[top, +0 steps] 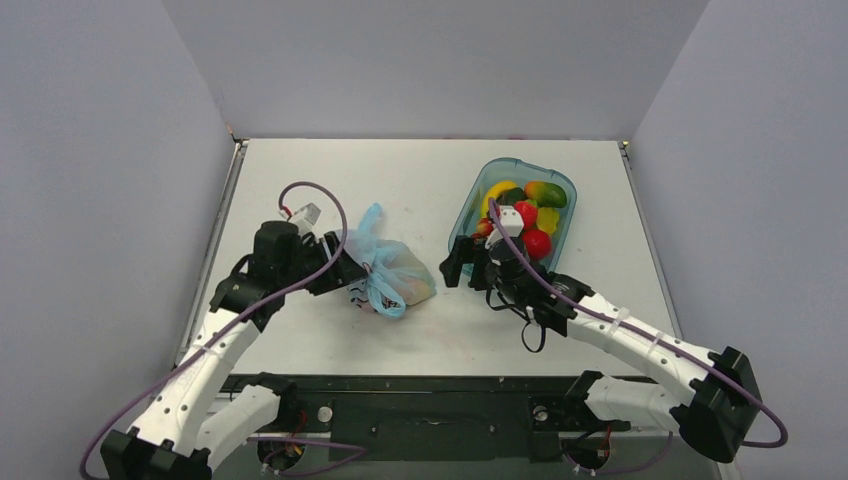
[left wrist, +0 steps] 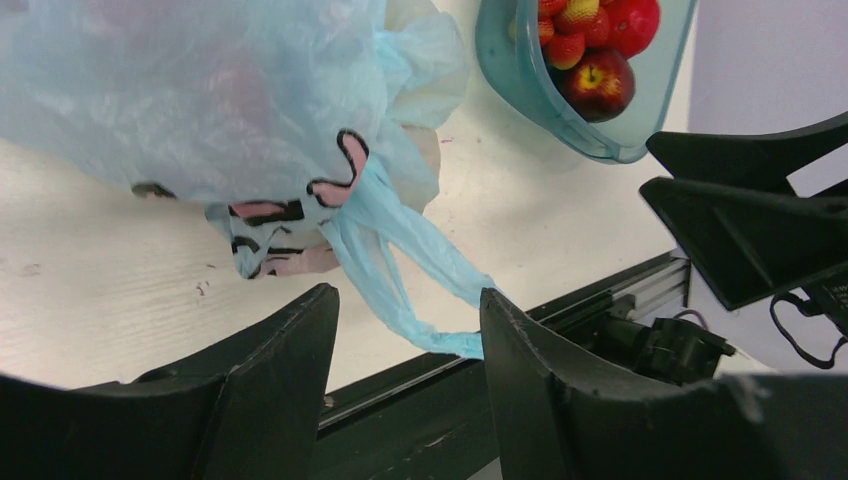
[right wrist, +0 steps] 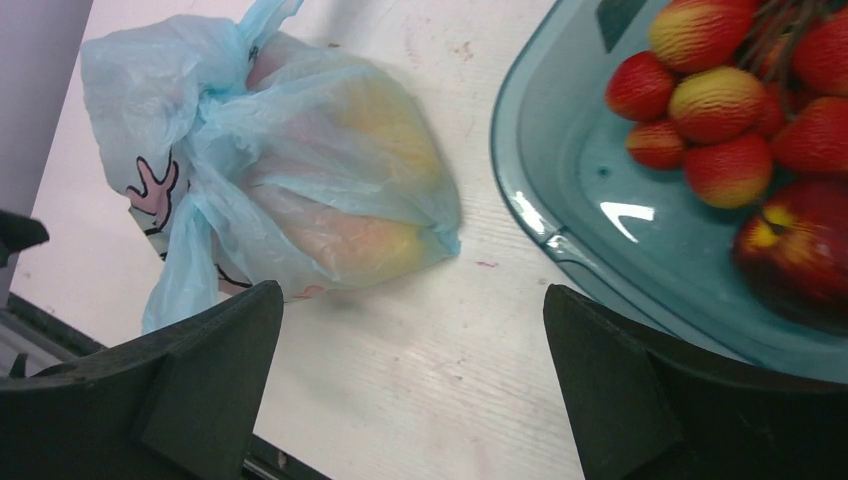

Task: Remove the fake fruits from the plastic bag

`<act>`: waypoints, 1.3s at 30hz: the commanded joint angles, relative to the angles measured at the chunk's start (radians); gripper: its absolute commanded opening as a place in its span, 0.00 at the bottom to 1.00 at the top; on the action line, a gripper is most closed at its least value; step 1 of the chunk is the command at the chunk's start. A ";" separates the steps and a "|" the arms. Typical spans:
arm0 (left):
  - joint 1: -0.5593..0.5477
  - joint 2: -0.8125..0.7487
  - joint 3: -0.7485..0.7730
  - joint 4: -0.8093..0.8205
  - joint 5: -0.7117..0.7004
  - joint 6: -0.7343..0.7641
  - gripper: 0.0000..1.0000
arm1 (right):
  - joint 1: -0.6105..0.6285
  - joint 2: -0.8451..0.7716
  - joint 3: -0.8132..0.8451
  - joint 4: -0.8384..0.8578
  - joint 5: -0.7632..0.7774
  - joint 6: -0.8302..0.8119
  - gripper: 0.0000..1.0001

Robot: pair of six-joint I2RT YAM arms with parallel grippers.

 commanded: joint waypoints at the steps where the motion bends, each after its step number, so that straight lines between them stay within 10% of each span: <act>1: -0.084 0.139 0.166 -0.098 -0.174 0.183 0.51 | 0.035 0.063 0.016 0.166 -0.082 0.086 1.00; 9: -0.127 0.417 0.401 -0.122 -0.389 0.457 0.51 | 0.088 0.162 0.022 0.244 -0.091 0.153 1.00; 23: -0.162 0.453 0.234 0.143 -0.356 0.560 0.51 | 0.144 0.247 0.024 0.390 -0.061 0.228 0.99; 32: -0.162 0.453 0.214 0.165 -0.264 0.567 0.04 | 0.167 0.358 0.018 0.637 -0.059 0.306 0.85; 39: -0.161 0.409 0.191 0.206 -0.188 0.589 0.00 | 0.169 0.445 0.046 0.660 -0.033 0.345 0.72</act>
